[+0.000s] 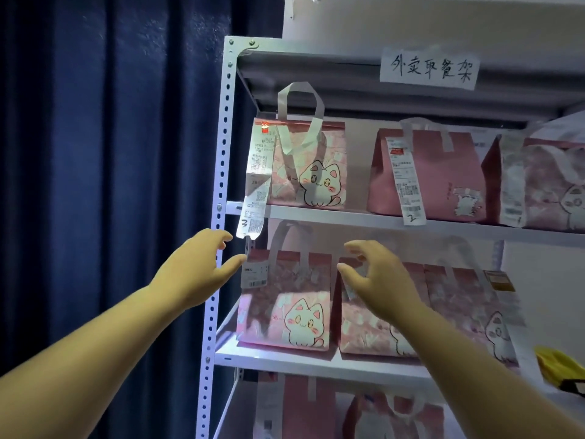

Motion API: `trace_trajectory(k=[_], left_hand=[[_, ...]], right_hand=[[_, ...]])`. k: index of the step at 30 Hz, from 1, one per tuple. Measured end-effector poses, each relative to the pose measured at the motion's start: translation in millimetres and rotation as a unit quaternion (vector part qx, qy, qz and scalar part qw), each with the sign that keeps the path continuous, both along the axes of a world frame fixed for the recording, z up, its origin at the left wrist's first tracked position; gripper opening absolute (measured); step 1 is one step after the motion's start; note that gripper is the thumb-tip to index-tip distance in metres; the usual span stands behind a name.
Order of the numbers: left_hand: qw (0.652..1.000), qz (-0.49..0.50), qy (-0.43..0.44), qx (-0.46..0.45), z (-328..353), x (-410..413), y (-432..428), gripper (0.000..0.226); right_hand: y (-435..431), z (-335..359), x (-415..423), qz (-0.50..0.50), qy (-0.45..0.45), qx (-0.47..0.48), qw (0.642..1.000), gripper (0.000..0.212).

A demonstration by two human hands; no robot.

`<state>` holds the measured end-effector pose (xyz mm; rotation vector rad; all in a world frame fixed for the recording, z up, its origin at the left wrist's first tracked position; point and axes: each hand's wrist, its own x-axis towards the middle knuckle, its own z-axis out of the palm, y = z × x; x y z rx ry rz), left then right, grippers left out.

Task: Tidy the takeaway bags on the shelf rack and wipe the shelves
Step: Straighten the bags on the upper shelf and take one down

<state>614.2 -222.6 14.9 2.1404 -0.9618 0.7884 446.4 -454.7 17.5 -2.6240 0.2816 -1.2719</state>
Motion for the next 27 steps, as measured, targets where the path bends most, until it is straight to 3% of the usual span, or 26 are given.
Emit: trace_trajectory(k=[14, 21, 27], left_hand=[[1.0, -0.023, -0.013, -0.015, 52.2, 119.9, -72.5, 0.055], [0.999, -0.039, 0.016, -0.021, 76.3, 155.7, -100.4, 0.042], [0.992, -0.116, 0.035, -0.033, 80.4, 169.5, -107.3, 0.033]], right_hand=[[-63.4, 43.7, 133.7, -0.056, -0.095, -0.018, 0.994, 0.065], [-89.4, 68.7, 166.8, -0.124, -0.026, 0.026, 0.992, 0.101], [-102.0, 73.5, 178.6, -0.111, 0.015, 0.064, 0.992, 0.105]])
